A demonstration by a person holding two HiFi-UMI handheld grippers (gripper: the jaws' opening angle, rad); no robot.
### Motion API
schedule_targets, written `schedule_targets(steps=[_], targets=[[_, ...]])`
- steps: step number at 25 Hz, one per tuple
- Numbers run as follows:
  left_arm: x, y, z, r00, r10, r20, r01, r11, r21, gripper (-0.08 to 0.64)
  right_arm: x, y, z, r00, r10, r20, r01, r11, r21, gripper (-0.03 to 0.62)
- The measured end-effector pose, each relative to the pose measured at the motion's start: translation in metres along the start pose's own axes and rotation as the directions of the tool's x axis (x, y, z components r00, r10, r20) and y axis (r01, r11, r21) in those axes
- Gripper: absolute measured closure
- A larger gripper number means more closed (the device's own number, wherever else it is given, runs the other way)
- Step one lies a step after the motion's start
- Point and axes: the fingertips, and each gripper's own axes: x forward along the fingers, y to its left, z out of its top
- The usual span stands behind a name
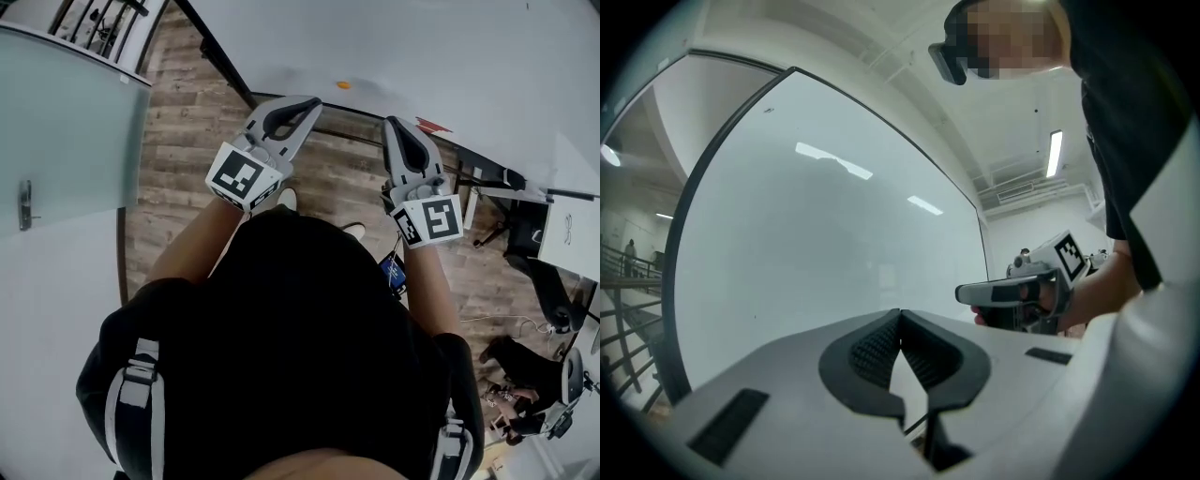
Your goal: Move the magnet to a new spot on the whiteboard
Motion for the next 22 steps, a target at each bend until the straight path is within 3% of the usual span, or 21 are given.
schedule_targets(steps=[8,22], targets=[[-0.002,-0.014,0.014,1.000,0.024,0.013,-0.025,1.000,0.006,0.555,-0.013,0.002,0.017,0.998,0.062,0.007,-0.061,0.997,-0.052,0.592],[-0.006,-0.013,0.024,0.997,0.071,0.031,-0.072,0.997,0.025,0.555,-0.019,-0.005,0.022,0.998,0.053,0.018,-0.052,0.997,-0.064,0.592]])
